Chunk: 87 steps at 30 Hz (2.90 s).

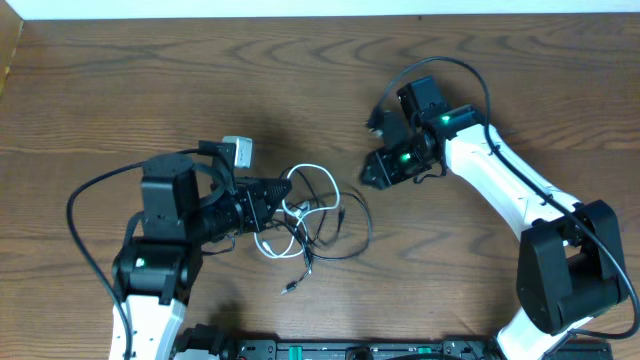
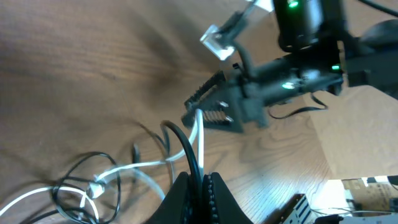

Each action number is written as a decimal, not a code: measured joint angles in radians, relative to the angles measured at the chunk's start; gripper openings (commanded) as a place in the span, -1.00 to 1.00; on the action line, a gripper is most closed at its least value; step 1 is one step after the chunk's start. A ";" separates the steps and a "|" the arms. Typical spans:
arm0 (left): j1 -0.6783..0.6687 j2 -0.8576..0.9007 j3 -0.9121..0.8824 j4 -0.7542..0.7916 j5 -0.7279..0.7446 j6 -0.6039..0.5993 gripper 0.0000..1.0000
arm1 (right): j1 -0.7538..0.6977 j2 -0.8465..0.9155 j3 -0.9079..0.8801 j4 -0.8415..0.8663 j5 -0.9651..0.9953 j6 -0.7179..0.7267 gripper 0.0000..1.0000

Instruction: Untangle cables

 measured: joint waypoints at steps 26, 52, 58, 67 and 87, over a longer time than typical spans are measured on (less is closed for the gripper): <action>-0.116 0.182 0.000 0.189 0.370 -0.016 -0.85 | 0.072 0.000 0.000 0.215 -0.270 -0.143 -0.98; -0.109 0.183 0.000 0.139 0.296 -0.026 -0.85 | -0.085 -0.007 0.000 0.003 0.562 0.277 -0.89; -0.109 0.183 0.000 0.138 0.259 -0.026 -0.85 | -0.080 -0.007 0.000 -0.037 0.085 -0.067 -0.25; -0.109 0.183 0.000 0.224 0.250 -0.130 -0.85 | -0.094 -0.012 0.000 -0.033 -0.202 -0.295 0.11; -0.081 0.183 0.000 0.524 0.214 -0.619 -0.85 | -0.155 -0.036 0.000 -0.029 -0.334 -0.403 0.24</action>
